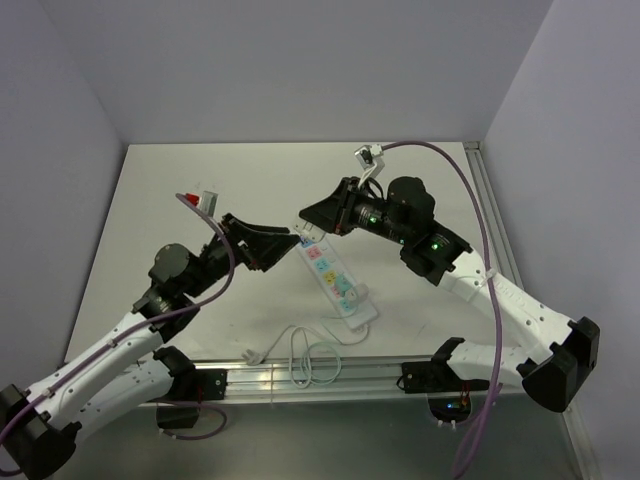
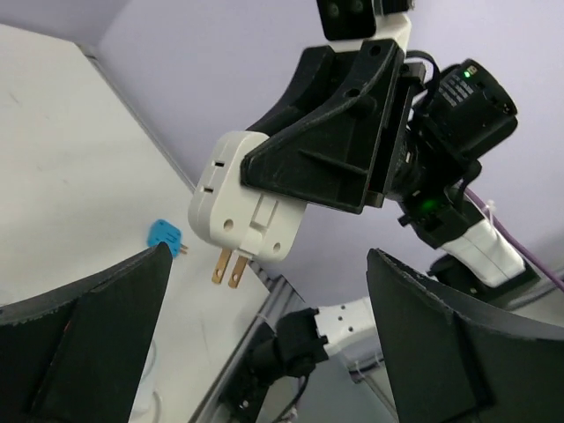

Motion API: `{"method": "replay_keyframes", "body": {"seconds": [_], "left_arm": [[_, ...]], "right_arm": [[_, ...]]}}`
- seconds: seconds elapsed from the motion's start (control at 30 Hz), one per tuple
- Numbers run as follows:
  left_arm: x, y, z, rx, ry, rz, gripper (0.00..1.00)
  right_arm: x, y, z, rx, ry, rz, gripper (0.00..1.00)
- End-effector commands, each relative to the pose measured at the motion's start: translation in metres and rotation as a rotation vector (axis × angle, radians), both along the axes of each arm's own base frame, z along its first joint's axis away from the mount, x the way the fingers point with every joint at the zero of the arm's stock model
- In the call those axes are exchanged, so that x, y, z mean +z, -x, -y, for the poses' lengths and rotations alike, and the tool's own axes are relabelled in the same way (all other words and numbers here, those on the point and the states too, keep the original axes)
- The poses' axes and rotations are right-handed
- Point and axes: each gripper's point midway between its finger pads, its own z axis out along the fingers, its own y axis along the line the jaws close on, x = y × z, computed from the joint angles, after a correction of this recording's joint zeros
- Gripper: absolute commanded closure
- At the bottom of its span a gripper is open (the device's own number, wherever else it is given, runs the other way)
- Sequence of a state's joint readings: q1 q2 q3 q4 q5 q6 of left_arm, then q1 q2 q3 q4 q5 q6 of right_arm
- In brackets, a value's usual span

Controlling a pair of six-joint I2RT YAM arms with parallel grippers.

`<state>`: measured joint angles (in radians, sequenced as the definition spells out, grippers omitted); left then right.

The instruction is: Insert the plug

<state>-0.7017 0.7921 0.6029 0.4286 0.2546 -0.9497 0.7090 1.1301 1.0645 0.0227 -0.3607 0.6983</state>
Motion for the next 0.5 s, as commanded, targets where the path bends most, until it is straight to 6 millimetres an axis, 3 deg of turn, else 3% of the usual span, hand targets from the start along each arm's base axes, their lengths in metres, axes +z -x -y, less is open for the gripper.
{"method": "replay_keyframes", "body": {"seconds": [0.0,0.2,0.27,0.3,0.33,0.4,0.47], "left_arm": [[-0.005,-0.016,-0.025,0.181,-0.056,0.021,0.01],[-0.035,-0.04,-0.053,0.385,-0.132,-0.115,0.02],[-0.041,-0.045,-0.058,0.423,-0.128,-0.135,0.03],[-0.049,-0.047,-0.058,0.43,-0.134,-0.144,0.05],[-0.047,-0.049,-0.061,0.449,-0.113,-0.137,0.05],[-0.06,-0.053,-0.063,0.473,-0.121,-0.148,0.06],[-0.066,-0.057,-0.064,0.49,-0.121,-0.151,0.08]], "right_arm": [[0.011,-0.02,0.014,-0.122,0.069,0.088,1.0],[-0.045,-0.048,0.02,-0.231,0.222,0.108,1.0],[-0.069,-0.059,0.023,-0.287,0.27,0.132,1.0],[-0.096,-0.059,0.023,-0.277,0.324,0.137,1.0],[-0.097,-0.071,0.027,-0.348,0.326,0.175,1.0],[-0.123,-0.073,0.024,-0.362,0.355,0.229,1.0],[-0.135,-0.076,0.026,-0.4,0.369,0.272,1.0]]}}
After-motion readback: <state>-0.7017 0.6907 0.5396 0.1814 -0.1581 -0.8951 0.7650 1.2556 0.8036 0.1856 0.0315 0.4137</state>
